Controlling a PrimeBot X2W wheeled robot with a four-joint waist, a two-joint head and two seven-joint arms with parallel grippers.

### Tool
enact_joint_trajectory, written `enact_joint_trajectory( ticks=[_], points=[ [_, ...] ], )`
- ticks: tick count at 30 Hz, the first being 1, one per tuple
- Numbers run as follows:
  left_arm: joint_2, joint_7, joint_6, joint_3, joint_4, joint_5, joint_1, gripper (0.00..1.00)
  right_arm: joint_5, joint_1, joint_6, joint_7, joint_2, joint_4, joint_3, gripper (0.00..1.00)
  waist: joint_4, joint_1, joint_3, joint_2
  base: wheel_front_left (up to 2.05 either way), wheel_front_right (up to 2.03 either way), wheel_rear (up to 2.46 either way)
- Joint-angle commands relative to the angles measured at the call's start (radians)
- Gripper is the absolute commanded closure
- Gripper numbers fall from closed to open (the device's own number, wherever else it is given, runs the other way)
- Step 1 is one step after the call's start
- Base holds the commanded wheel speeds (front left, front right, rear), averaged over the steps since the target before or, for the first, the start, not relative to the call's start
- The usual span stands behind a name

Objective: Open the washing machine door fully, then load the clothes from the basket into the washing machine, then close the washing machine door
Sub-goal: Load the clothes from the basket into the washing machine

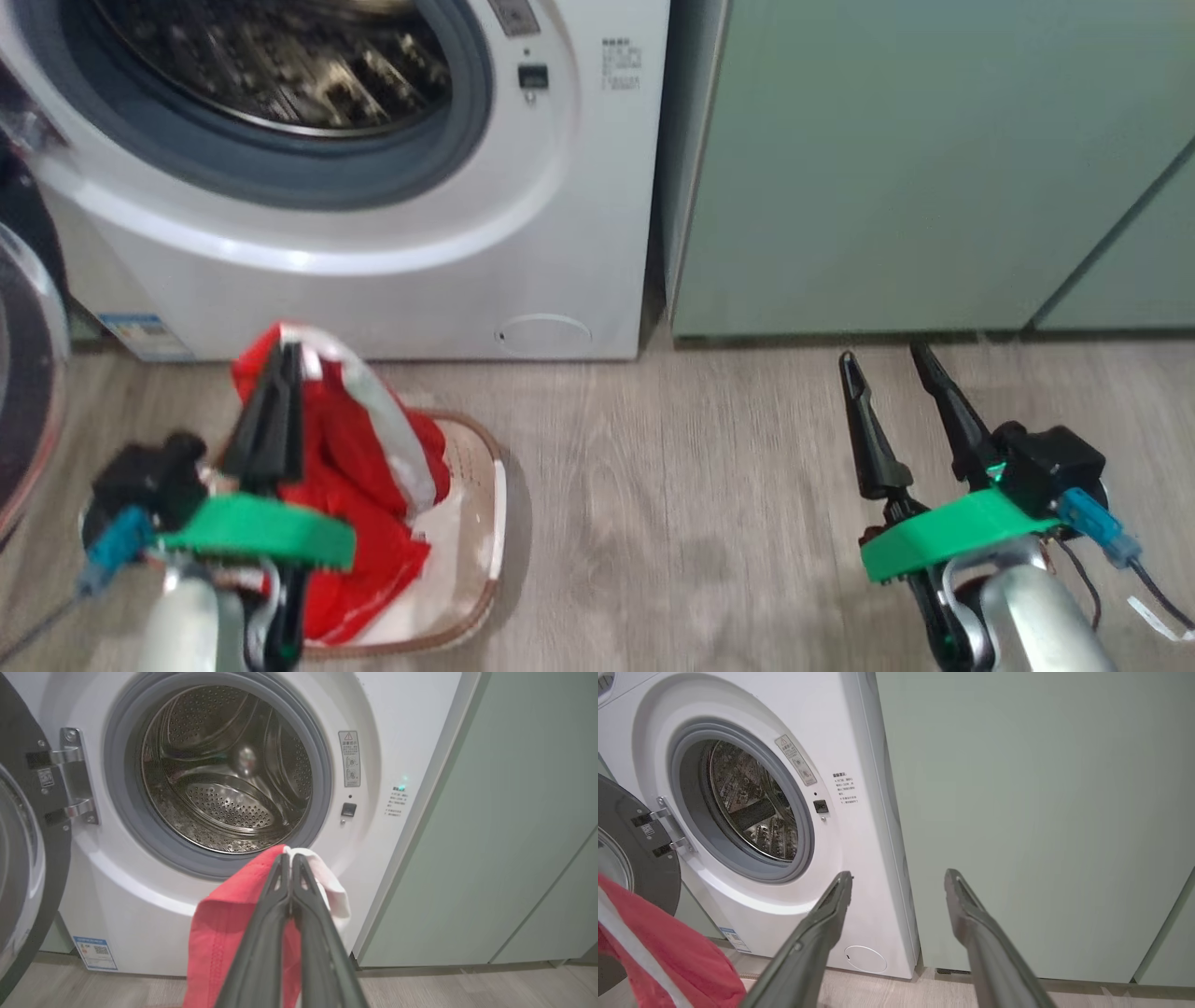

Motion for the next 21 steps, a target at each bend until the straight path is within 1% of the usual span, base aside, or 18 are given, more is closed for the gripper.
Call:
enact_joint_trajectory(
  ticks=[1, 4, 6, 11, 13, 15, 19, 20, 21],
  points=[
    [0.01, -0.013, -0.001, 0.038, -0.046, 0.014, -0.083, 1.0, -0.005, -0.048, 0.0, -0.006, 0.006, -0.038, 0.023, 0.0, -0.015, 0.0001, 0.056, 0.0, 0.0, 0.0, 0.0],
    [0.017, -0.013, -0.001, 0.056, -0.053, 0.024, -0.154, 1.0, -0.006, -0.075, 0.0, -0.006, 0.006, -0.045, 0.029, 0.0, -0.033, 0.0001, 0.122, 0.0, 0.0, 0.0, 0.0],
    [0.028, -0.013, -0.001, 0.084, -0.062, 0.021, -0.214, 1.0, -0.007, -0.095, 0.0, -0.006, 0.006, -0.051, 0.033, 0.0, -0.047, 0.0001, 0.172, 0.0, 0.0, 0.0, 0.0],
    [0.081, -0.013, -0.001, 0.13, -0.054, 0.039, -0.381, 1.0, -0.001, -0.155, 0.0, -0.006, 0.006, -0.068, 0.043, 0.0, -0.085, 0.0001, 0.295, 0.0, 0.0, 0.0, 0.0],
    [0.114, -0.013, -0.001, 0.151, -0.026, 0.085, -0.447, 1.0, 0.004, -0.174, 0.0, -0.006, 0.006, -0.071, 0.05, 0.0, -0.103, 0.0001, 0.337, 0.0, 0.0, 0.0, 0.0],
    [0.139, -0.013, -0.001, 0.165, 0.012, 0.102, -0.518, 1.0, 0.015, -0.192, 0.0, -0.006, 0.006, -0.076, 0.058, 0.0, -0.122, 0.0001, 0.375, 0.0, 0.0, 0.0, 0.0],
    [0.201, -0.013, -0.001, 0.174, 0.111, 0.088, -0.664, 1.0, 0.034, -0.223, 0.0, -0.006, 0.006, -0.085, 0.08, 0.0, -0.157, 0.0001, 0.444, 0.0, 0.0, 0.0, 0.0],
    [0.225, -0.013, -0.001, 0.168, 0.142, 0.081, -0.703, 1.0, 0.036, -0.231, 0.0, -0.006, 0.006, -0.087, 0.086, 0.0, -0.166, 0.0001, 0.463, 0.0, 0.0, 0.0, 0.0],
    [0.225, -0.013, -0.001, 0.168, 0.142, 0.081, -0.703, 1.0, 0.036, -0.231, 0.0, -0.006, 0.006, -0.087, 0.086, 0.0, -0.166, 0.0001, 0.463, 0.0, 0.0, 0.0, 0.0]
  ],
)
